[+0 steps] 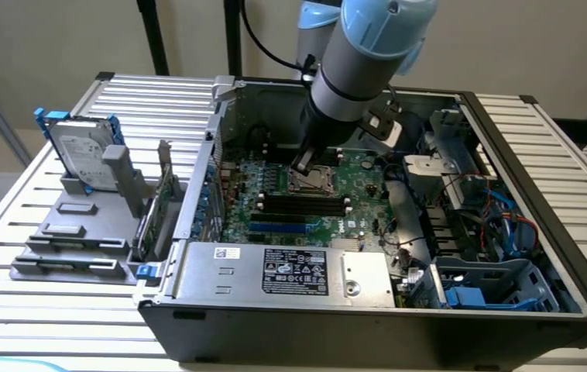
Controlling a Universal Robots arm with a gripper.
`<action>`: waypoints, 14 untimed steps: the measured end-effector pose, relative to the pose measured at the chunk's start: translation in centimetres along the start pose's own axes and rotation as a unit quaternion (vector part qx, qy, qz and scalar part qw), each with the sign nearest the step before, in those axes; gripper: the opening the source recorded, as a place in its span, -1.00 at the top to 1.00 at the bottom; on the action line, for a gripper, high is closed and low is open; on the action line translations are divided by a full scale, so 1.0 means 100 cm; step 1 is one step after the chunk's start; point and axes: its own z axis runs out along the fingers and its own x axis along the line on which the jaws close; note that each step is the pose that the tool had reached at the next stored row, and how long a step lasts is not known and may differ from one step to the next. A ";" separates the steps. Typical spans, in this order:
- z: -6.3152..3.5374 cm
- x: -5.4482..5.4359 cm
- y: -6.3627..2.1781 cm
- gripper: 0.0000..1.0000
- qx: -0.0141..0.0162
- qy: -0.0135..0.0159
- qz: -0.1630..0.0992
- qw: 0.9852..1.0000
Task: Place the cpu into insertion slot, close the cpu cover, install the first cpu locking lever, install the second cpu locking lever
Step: 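Install the first cpu locking lever, then install the second cpu locking lever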
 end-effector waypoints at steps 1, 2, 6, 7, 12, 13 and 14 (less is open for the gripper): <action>-0.0006 -0.002 -0.0010 0.79 0.000 -0.001 0.000 1.000; -0.0010 -0.003 -0.0018 0.79 -0.001 -0.001 0.000 1.000; -0.0027 -0.010 -0.0049 0.79 -0.001 -0.003 0.000 1.000; -0.0032 -0.012 -0.0055 0.79 -0.002 -0.003 0.001 1.000; -0.0062 -0.021 -0.0077 0.79 -0.002 -0.004 0.001 1.000; -0.0063 -0.022 -0.0081 0.79 -0.002 -0.004 0.001 1.000; -0.0061 -0.022 -0.0088 0.79 -0.002 -0.004 0.001 1.000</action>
